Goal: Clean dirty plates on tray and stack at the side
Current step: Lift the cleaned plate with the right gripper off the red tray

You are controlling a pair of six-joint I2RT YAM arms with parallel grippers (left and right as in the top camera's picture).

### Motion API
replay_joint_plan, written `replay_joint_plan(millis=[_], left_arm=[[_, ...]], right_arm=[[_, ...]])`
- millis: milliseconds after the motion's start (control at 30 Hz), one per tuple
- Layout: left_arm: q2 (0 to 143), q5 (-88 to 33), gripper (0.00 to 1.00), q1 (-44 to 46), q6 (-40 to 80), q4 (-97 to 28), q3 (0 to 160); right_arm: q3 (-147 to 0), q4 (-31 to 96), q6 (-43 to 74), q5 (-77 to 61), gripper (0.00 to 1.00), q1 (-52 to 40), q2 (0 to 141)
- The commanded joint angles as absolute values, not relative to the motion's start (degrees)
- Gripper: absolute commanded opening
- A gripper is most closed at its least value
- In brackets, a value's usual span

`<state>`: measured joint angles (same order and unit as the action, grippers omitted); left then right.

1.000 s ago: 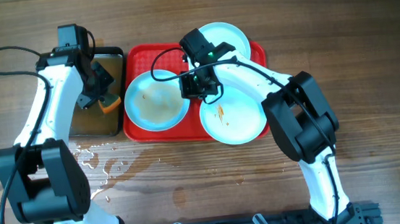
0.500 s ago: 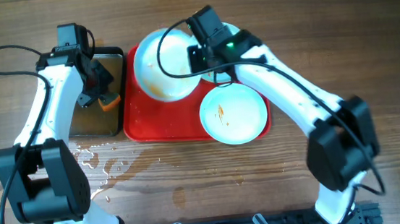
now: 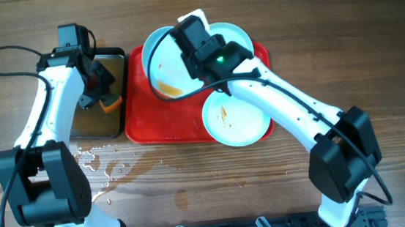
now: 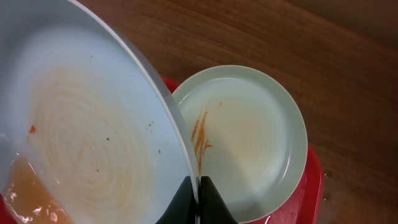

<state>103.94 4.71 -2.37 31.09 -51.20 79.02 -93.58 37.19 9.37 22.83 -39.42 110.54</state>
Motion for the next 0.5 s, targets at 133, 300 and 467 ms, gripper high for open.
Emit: replay_joint_plan(millis=[133, 300, 467], left_arm=[[104.27, 5.91, 0.04, -2.42, 30.22, -51.03, 79.83], [104.27, 5.91, 0.04, -2.42, 30.22, -51.07, 79.83], [104.27, 5.91, 0.04, -2.42, 30.22, -51.07, 79.83]], right_arm=[[-93.95, 39.03, 2.09, 27.00, 0.04, -42.92, 110.67], [-93.95, 46.22, 6.24, 3.68, 0.04, -41.91, 110.67], [-93.89, 52.38, 9.45, -18.39, 0.04, -38.57, 110.67]])
